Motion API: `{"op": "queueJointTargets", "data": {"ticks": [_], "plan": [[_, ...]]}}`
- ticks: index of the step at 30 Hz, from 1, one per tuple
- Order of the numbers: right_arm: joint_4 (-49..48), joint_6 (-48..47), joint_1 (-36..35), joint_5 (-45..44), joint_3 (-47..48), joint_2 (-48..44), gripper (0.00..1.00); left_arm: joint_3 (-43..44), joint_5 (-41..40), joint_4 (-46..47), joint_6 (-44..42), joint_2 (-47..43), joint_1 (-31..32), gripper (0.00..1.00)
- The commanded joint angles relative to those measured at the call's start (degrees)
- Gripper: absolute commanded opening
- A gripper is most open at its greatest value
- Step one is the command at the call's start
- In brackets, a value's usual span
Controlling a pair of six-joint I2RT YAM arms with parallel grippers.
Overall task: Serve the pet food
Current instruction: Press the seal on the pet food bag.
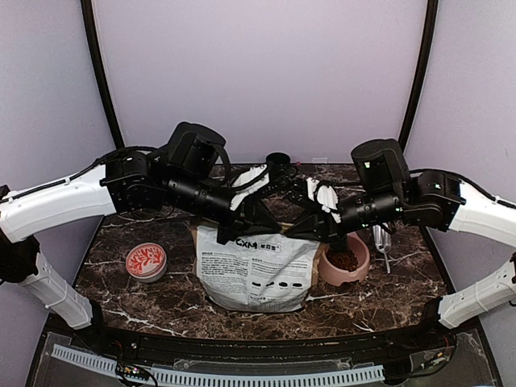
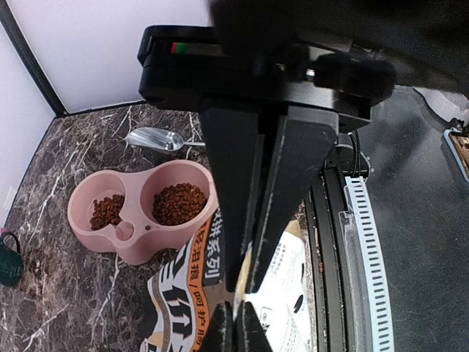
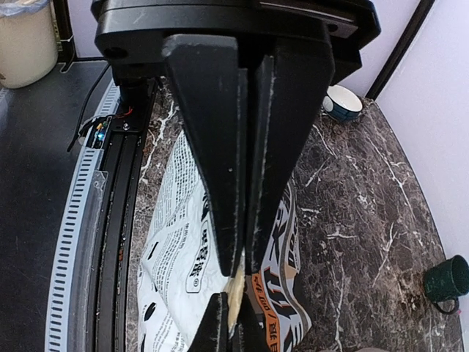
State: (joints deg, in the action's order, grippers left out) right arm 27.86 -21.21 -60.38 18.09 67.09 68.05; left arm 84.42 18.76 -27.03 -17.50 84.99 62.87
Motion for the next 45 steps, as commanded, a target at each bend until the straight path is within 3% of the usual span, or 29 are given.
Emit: {"op": "queueJointTargets", "data": {"ticks": [1, 7, 11, 14, 19, 21, 26, 27, 30, 32, 36, 38, 45], "plan": [[-5.9, 0.4, 0.0, 2.2, 0.8, -4.1, 0.0, 1.1, -3.6, -1.5, -1.4, 1.1, 0.4, 0.0], [-6.0, 0.1, 0.0, 2.0, 0.6, -4.6, 0.0, 1.3, -6.1, -3.5, -2.4, 0.2, 0.4, 0.0], [-6.2, 0.1, 0.0, 2.1, 0.7, -4.4, 0.0, 1.5, -5.9, -5.8, -2.7, -0.4, 0.4, 0.26], [-6.3, 0.2, 0.0, 2.2, 0.7, -4.5, 0.0, 0.8, -6.3, -6.7, -2.6, -0.7, 0.4, 0.31], [-6.5, 0.2, 0.0, 2.0, 0.6, -4.6, 0.0, -0.2, -6.4, -6.9, -2.7, 0.0, 0.3, 0.18], [-6.5, 0.2, 0.0, 1.8, 0.6, -4.9, 0.0, -0.7, -7.2, -6.3, -2.7, 0.3, 0.3, 0.01], [-6.9, 1.0, 0.0, 0.9, 0.0, -5.7, 0.0, -1.1, -6.8, -4.1, -1.9, -0.3, 0.3, 0.0], [-7.0, 1.2, 0.0, 0.9, -0.1, -6.0, 0.0, -1.0, -6.7, -4.1, -1.7, -0.4, 0.3, 0.04], [-6.9, 1.7, 0.0, 0.9, -0.1, -6.1, 0.0, -1.4, -7.4, -4.9, -1.6, -1.0, 0.3, 0.32], [-6.7, 2.0, 0.0, 0.9, -0.2, -6.4, 0.0, -2.8, -8.4, -5.2, -1.6, -2.0, 0.3, 0.38], [-6.8, 2.3, 0.0, 0.3, -0.6, -7.2, 0.0, -5.7, -11.2, -6.0, -1.7, -4.5, 0.1, 0.39], [-6.7, 2.4, 0.0, 0.1, -0.7, -7.5, 0.0, -7.8, -13.1, -6.0, -1.9, -6.4, -0.5, 0.37], [-5.7, 2.1, 0.0, -0.5, -0.7, -8.0, 0.0, -14.0, -15.6, -3.8, -1.5, -11.9, -3.0, 0.02]]}}
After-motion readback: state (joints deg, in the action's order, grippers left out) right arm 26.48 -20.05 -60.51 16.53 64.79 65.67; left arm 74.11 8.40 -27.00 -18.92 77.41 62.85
